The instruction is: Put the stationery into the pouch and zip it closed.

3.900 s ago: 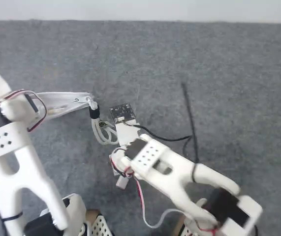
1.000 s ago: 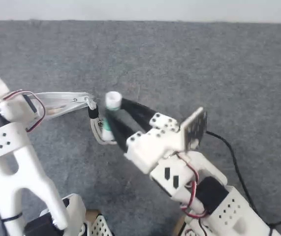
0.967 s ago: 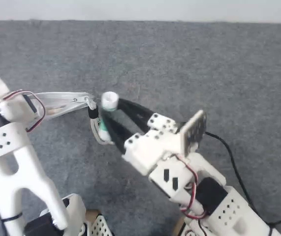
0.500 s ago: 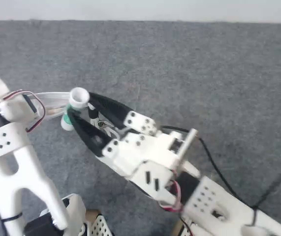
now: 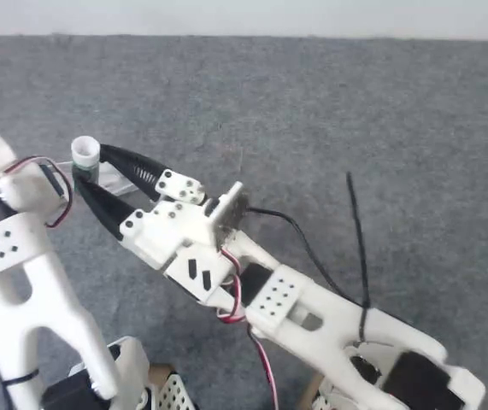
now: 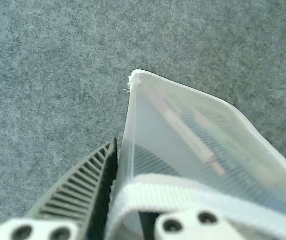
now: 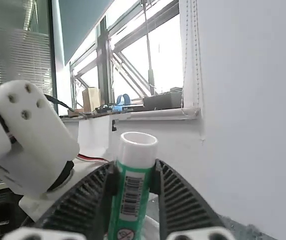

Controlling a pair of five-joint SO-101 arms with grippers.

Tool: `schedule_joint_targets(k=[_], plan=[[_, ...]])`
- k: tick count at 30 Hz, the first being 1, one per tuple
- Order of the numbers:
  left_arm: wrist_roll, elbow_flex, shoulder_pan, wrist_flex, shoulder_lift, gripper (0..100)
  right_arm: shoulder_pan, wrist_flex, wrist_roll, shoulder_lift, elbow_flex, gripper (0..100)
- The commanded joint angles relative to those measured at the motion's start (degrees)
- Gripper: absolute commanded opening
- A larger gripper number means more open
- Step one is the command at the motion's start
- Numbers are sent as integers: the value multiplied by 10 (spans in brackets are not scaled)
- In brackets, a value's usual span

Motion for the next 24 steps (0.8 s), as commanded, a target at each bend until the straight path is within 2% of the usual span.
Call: schedule_joint_targets(k=[1, 5, 11, 19, 21, 24], plan=[[5, 9, -7, -14, 6, 13, 0, -37, 13, 22, -40, 6], [5, 9, -7, -14, 6, 13, 11, -72, 52, 65, -39, 6], [5, 9, -7, -14, 6, 13, 15, -131, 55, 123, -47, 6], [5, 9, -7, -14, 6, 13, 29, -134, 55, 131, -35, 8], [5, 9, -7, -14, 7, 13, 29, -133, 55, 129, -29, 41], [5, 9, -7, -15, 8, 13, 29, -133, 55, 129, -22, 162]])
